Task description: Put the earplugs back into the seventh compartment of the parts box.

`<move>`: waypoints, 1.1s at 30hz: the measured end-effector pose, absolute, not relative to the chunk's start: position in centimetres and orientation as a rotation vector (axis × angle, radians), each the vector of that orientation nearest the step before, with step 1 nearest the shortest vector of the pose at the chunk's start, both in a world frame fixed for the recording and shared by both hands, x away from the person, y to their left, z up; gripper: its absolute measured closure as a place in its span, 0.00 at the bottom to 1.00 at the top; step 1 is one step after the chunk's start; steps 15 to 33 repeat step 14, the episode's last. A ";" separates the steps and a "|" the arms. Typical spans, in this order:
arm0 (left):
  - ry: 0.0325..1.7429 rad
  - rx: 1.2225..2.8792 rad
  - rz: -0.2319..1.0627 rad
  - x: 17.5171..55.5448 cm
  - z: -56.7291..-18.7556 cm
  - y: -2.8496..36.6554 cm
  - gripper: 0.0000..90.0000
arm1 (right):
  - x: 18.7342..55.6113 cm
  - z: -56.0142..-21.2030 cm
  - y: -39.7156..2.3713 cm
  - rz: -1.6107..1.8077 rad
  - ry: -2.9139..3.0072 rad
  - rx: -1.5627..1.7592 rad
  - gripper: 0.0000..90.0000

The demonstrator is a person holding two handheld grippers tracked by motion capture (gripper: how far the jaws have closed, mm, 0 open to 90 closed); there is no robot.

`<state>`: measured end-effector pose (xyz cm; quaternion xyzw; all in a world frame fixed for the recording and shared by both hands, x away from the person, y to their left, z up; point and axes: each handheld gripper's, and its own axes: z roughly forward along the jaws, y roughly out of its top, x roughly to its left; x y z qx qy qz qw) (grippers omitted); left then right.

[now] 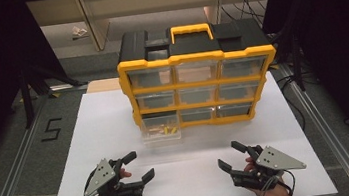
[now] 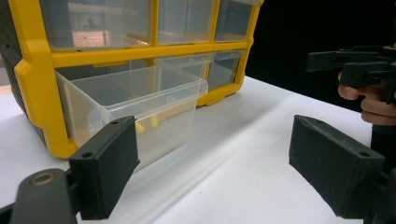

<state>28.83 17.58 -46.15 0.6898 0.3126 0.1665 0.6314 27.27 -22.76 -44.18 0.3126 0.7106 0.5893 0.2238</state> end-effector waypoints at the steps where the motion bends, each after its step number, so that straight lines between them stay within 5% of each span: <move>1: 0.714 1.578 0.382 28.8 -46.1 17.6 0.17 | 27.3 -44.2 -22.8 1.626 1.958 0.861 0.32; 33: 0.716 1.580 0.381 28.8 -46.2 17.6 0.17 | 27.5 -44.2 -23.0 1.630 1.923 0.867 0.32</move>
